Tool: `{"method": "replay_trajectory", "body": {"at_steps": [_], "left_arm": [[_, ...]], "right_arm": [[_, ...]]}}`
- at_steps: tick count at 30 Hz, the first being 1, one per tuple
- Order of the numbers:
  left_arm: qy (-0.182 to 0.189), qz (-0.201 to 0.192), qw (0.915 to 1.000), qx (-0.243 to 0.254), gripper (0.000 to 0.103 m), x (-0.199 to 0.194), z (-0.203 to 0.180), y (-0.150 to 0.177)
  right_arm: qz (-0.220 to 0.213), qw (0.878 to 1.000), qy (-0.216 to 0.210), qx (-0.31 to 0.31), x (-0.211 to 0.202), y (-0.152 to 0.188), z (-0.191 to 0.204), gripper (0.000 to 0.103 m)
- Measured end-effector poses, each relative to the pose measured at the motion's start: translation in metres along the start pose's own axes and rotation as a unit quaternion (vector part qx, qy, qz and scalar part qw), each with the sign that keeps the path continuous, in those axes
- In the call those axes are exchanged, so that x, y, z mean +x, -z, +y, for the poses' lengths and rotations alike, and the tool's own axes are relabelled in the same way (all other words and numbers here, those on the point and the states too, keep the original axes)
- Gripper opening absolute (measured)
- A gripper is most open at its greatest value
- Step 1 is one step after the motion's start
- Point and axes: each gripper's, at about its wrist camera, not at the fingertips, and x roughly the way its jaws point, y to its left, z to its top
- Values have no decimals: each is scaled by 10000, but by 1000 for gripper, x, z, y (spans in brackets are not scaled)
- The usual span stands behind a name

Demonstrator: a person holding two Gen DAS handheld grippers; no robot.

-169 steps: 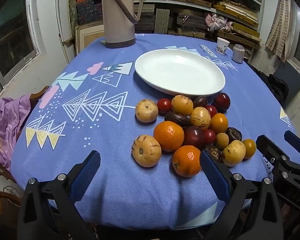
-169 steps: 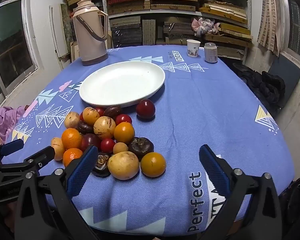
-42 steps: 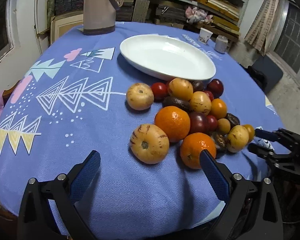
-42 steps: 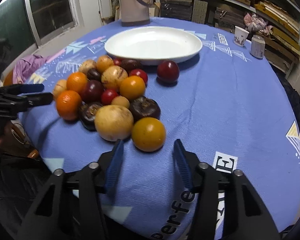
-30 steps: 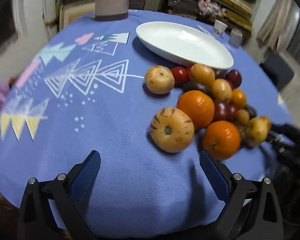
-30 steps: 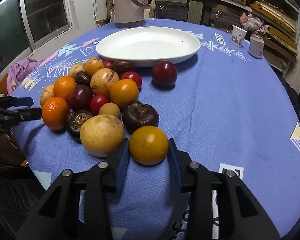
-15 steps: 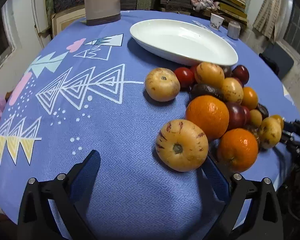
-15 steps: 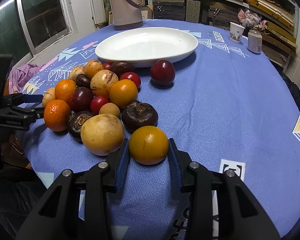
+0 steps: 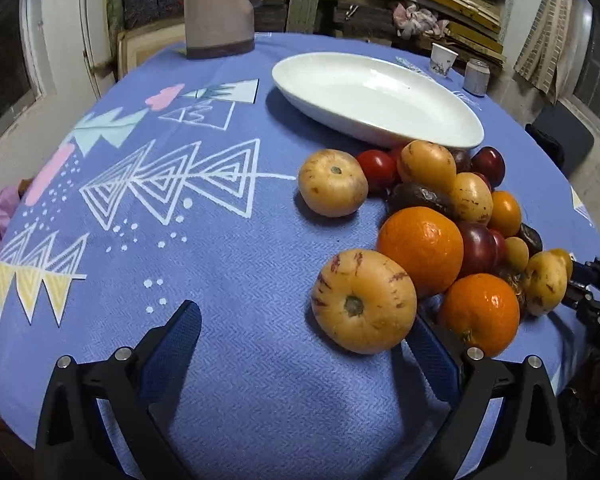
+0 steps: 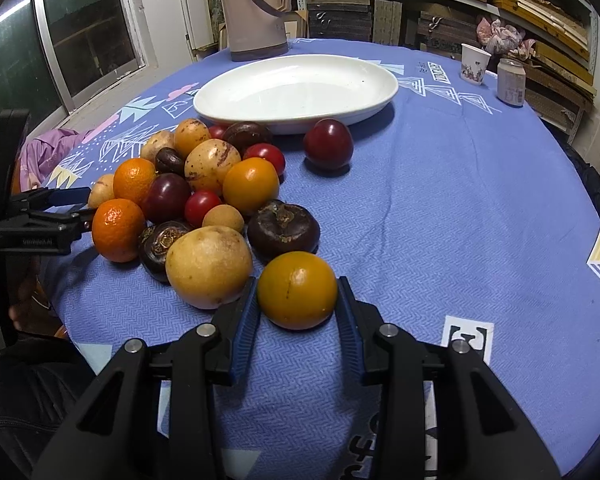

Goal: Organize fruits
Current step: 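Lift both held fruits and carry them over the white plate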

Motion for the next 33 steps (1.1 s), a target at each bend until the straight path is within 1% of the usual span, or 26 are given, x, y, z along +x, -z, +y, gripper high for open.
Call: {"method": "replay_trajectory", "body": {"at_steps": [1,2,3,4,5,6,7,8,9,10,12,16,19,26,29,31,33], "left_arm": [[-4,-5,9999,120,100,-1,-2,-1],[-26,-120,9997,210,94,-4,-4,-2],[-9,-270,9992,301,80,-9,-7,-2],[88,-293,9988,375,72,-11,-9,-3],[152,-269,9986,419,62,-10,-10,-3],[212,-178,9986,461,59,-7,-12,-3],[223,-89,9987,459,59,-3,-12,-3],[192,-117,9985,492,56,-3,-13,-2],[206,-134,9982,547,46,-3,-14,-1],[348,-143,9977,562,41,-4,-15,-2],[403,-122,9979,500,41,-2,-14,-6],[290,-167,9978,578,40,1,-14,-7],[283,-209,9973,641,40,-1,-14,-5],[218,-512,9973,480,40,-20,-3,-11],[254,-656,9958,586,40,-33,-2,-21],[303,-757,9943,680,40,-39,-3,-35],[329,-865,9924,812,40,-43,-7,-55]], "right_arm": [[-2,10000,0,-1,0,0,0,38],[-5,10000,-2,3,0,0,0,38],[-2,10000,-7,10,0,0,0,38],[-1,10000,-9,13,0,0,0,38],[0,10000,-6,13,0,0,0,38],[3,10000,-5,5,0,0,0,38],[7,10000,1,-4,0,0,0,38],[8,10000,1,-1,0,0,0,38],[9,10000,-5,0,0,0,0,38],[11,10000,-8,2,0,0,0,38],[12,10000,-11,15,0,0,0,38],[-25,10000,-71,20,-3,-2,1,37],[-112,9998,-120,80,-9,-5,-3,37],[-299,9995,-121,66,-22,-13,-4,37],[-447,9988,-175,38,-32,-25,-7,37],[-599,9980,-192,-86,-41,-43,-7,37],[-794,9963,-161,-286,-48,-68,-6,37]]}}
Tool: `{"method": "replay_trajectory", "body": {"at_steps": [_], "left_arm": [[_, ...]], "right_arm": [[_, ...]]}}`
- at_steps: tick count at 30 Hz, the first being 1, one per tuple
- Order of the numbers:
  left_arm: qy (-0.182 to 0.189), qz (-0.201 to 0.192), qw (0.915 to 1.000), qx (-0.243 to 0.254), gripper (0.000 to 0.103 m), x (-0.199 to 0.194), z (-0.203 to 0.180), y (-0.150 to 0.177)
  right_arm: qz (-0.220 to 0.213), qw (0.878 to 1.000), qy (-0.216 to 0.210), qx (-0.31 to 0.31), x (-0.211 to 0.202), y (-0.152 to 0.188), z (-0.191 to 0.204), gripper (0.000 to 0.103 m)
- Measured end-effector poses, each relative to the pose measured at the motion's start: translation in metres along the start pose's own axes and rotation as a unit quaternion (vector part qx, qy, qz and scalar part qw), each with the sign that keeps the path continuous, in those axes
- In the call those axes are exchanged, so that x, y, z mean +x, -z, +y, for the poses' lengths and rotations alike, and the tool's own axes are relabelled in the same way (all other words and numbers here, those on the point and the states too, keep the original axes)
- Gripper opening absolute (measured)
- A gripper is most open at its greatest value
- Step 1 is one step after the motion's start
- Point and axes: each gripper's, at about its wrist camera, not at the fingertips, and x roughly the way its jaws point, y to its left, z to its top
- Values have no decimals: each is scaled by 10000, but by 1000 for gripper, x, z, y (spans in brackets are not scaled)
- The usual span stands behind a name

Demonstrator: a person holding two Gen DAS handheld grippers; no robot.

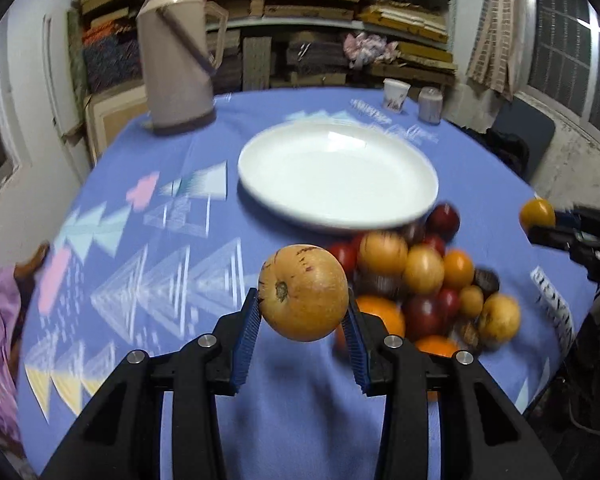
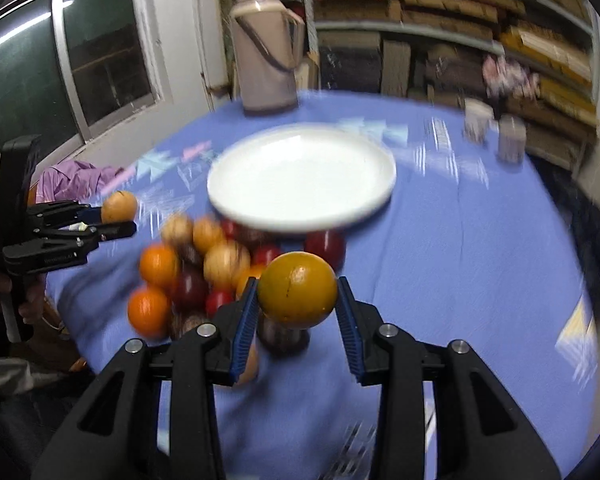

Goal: Organize fruits
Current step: 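Lift both held fruits and carry them over the white plate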

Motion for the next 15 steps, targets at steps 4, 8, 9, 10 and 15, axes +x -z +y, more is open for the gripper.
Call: {"method": "replay_trajectory", "body": {"at_steps": [4,8,9,10,15], "left_arm": [[-115,-45,9997,208,41,19,-3,-34],[-44,170,9997,187,41,61,1,-71],[-63,198,9996,189,41,69,2,-77],[-61,258,9994,206,41,82,4,-89],[162,653,9973,309,41,147,11,-139]], "right_arm": [[-126,9994,-44,-324,18,-47,2,37],[95,9989,-19,-465,64,-86,0,37],[159,9988,13,-458,77,-93,-3,37],[207,9988,26,-440,87,-98,-5,37],[594,9972,200,-399,157,-131,-27,37]]}}
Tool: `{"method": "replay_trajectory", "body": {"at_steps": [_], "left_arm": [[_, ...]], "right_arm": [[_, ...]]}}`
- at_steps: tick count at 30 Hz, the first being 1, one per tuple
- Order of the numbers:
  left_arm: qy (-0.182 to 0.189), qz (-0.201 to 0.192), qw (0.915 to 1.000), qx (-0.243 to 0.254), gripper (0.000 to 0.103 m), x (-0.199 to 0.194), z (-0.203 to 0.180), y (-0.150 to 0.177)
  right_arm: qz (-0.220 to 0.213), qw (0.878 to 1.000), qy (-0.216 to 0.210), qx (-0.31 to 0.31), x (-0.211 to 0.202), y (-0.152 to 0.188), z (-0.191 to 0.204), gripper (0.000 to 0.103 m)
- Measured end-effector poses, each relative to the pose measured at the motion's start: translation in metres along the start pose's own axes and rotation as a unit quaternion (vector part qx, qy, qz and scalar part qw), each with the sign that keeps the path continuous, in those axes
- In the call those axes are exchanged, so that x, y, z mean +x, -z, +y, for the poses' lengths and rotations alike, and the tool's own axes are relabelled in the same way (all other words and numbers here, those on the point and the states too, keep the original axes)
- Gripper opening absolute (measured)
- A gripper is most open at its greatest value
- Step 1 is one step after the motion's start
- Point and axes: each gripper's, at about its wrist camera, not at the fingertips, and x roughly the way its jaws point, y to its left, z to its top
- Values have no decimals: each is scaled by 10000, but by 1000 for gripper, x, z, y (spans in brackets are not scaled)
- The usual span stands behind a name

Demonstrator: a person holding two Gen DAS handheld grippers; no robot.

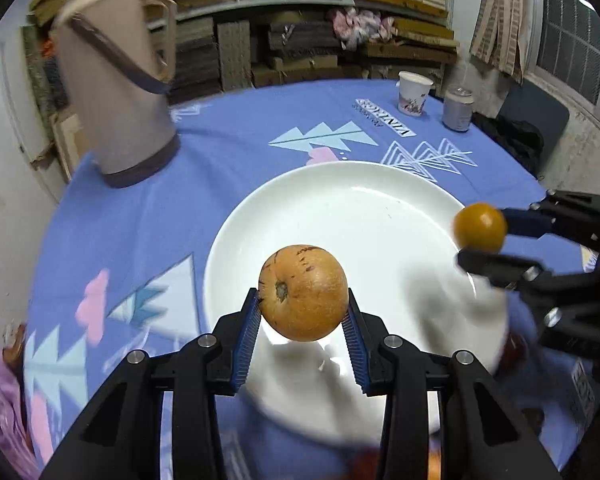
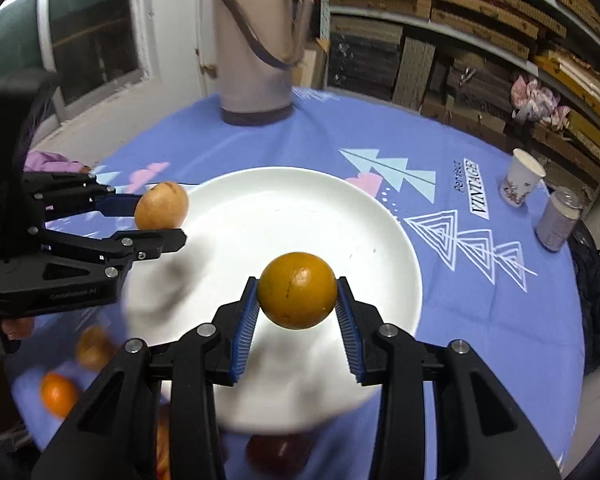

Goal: Organize fruits
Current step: 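Lift both held fruits and carry them over the white plate, then lower both fruits onto the white plate and open both tools, then move both open tools back toward the fruit pile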

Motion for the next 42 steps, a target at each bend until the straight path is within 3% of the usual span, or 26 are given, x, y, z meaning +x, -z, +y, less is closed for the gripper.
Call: {"method": "replay_trajectory", "body": {"at_steps": [5,10,13,14,15,16,17,22,26,28,30,33,42], "left_arm": [[50,424,9990,89,41,49,6,-27],[128,723,9972,-132,41,81,18,-30],[147,681,9975,-126,42,83,18,-32],[136,678,9975,-156,49,83,18,-33],[119,675,9975,-183,67,82,19,-33],[23,578,9981,-216,72,77,19,-34],[-5,528,9984,-219,79,74,20,-34],[67,316,9994,-120,82,45,15,-27],[5,126,9999,-100,90,14,11,-11],[5,8,9999,-122,91,-4,11,1],[-11,-89,9998,-178,93,-23,11,16],[-89,-151,9997,-189,94,-44,9,37],[-201,-260,9990,-293,99,-94,-11,110]], "right_arm": [[425,9991,-47,-22,59,-28,-12,37],[625,9980,-84,62,92,-36,-23,37],[694,9973,-154,182,104,-35,-31,38],[723,9969,-192,253,107,-34,-34,38],[694,9967,-244,340,107,-33,-37,39],[673,9963,-300,433,106,-31,-40,40],[630,9959,-354,552,100,-28,-43,40],[319,9963,-418,680,67,-21,-44,45],[-216,9943,-440,947,19,-9,-47,70],[-393,9933,-474,978,-1,1,-47,73],[-486,9932,-418,968,-23,16,-43,84],[-677,9928,-291,943,-57,45,-32,93],[-659,9955,-145,661,-112,136,21,94]]}}
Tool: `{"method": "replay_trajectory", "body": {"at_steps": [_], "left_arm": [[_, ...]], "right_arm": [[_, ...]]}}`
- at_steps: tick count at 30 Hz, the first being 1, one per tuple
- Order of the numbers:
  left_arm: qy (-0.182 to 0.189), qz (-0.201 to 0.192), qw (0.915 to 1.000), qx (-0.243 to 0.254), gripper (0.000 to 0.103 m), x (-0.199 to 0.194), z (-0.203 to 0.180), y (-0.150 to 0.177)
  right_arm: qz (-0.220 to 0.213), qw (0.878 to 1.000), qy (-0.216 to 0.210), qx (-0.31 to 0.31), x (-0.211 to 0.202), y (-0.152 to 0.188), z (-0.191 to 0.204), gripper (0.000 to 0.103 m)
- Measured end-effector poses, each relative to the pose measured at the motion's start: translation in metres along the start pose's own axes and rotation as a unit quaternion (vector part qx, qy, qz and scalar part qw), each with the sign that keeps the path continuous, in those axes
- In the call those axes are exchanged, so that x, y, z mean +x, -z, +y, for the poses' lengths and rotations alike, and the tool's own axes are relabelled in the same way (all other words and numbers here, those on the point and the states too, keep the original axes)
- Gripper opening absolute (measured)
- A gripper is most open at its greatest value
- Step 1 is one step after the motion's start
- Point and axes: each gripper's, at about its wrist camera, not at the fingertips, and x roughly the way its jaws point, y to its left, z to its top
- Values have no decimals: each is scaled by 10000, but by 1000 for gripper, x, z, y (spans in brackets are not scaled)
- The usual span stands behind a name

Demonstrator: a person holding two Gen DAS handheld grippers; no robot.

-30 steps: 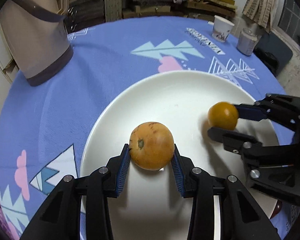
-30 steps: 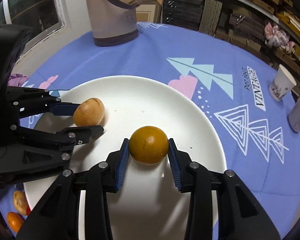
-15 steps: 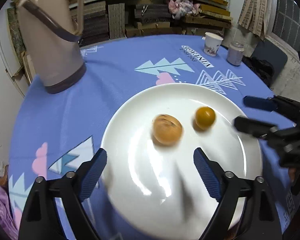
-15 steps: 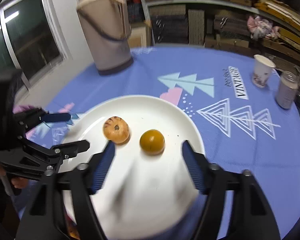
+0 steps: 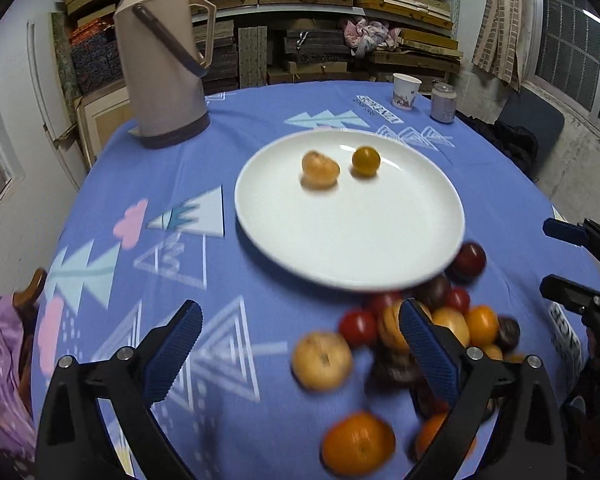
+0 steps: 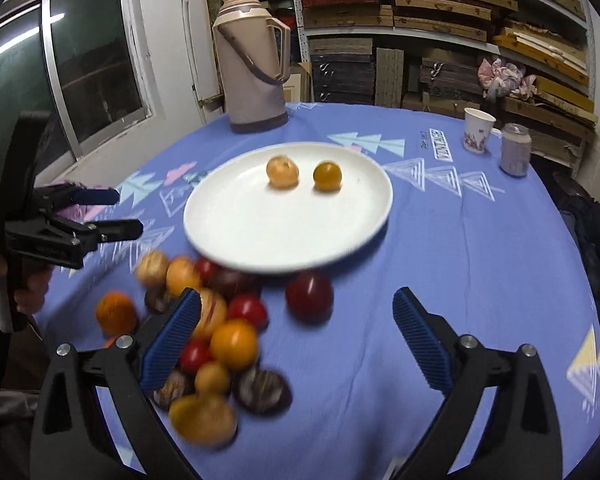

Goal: Organize fruits
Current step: 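Move both open tools back toward the fruit pile, then grasp an orange tangerine with the left tool while the right tool grasps a large pale yellow fruit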

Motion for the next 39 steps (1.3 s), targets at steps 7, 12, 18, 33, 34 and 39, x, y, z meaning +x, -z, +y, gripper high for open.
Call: {"method": "replay_trajectory", "body": {"at_steps": [7,12,18,33,34,39], "left_arm": [[28,94,9994,-332,99,-17,-8,38],[39,183,9981,-587,99,-19,-12,59],[-142,306,9989,-314,99,-12,-20,76],[564,335,9966,-499,48,4,-16,80],[537,316,9969,-481,48,4,-18,80],[599,352,9961,-542,47,3,-18,81]], "right_arm": [[128,9997,-219,42,-15,39,20,94],[237,9989,-408,-44,-22,56,31,94],[310,9973,-663,24,-26,64,36,94],[155,9956,-831,-408,-30,58,65,94],[138,9955,-833,-433,-30,57,66,94],[212,9907,-1008,-884,-31,61,86,88]]}}
